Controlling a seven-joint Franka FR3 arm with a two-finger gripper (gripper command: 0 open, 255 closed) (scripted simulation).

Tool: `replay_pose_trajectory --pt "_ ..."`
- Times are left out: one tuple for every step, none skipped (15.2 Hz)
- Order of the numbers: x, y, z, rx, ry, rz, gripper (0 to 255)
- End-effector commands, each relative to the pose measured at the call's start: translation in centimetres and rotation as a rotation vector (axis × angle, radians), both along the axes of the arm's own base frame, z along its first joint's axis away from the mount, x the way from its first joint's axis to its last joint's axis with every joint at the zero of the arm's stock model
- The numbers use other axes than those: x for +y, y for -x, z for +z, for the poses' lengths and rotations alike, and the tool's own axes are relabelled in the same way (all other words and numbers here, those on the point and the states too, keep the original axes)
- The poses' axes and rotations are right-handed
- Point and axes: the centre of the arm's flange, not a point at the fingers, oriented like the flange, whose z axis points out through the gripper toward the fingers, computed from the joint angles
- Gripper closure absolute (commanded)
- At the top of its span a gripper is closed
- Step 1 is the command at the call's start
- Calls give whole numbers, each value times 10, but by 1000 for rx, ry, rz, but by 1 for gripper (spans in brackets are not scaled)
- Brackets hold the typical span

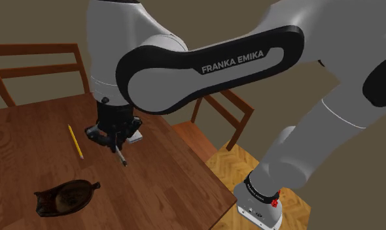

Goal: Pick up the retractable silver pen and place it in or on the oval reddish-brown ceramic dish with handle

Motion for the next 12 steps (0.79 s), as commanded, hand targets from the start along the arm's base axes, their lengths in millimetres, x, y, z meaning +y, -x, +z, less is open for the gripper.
replay_pose_trajectory --pt "27 -4 0 0 -1 -3 255" --pt "40 -6 0 0 -1 -3 255" --pt "53 -8 1 0 -1 -3 255" --pt "66 -10 1 0 -1 -3 255" --pt "79 -11 2 0 -1 -3 255" --pt "92 -13 2 0 -1 -3 255" --pt "105 -15 3 0 -1 -3 255" --pt "118 -17 3 0 -1 -3 255" --pt "134 -19 4 0 -1 -3 255" --pt "134 -19 -1 0 -1 -3 255" --pt "134 -19 -7 0 -1 -3 255" --pt "134 -19 -12 0 -1 -3 255"
